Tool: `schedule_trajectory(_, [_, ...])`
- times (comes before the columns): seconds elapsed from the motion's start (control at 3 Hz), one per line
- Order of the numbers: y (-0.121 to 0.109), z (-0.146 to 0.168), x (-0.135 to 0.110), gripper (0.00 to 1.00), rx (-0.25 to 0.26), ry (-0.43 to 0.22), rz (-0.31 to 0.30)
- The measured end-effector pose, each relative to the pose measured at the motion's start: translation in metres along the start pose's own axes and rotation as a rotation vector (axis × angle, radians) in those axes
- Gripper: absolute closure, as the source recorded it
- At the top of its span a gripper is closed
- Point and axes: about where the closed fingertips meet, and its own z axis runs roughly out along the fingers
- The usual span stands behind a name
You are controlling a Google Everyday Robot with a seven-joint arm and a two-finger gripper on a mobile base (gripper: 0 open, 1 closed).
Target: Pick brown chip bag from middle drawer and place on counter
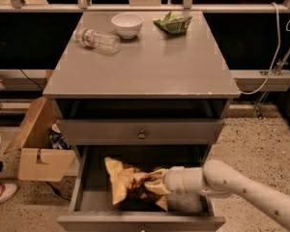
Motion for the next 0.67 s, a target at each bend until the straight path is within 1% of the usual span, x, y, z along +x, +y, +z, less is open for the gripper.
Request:
schedule_trajectory(0.33, [-0.0031, -0.0674, -0.0183, 1.00, 0.101, -0.034, -0.033])
schedule_trajectory(0.67, [-0.0031, -0.0682, -0.0175, 1.00, 0.103, -0.034, -0.032])
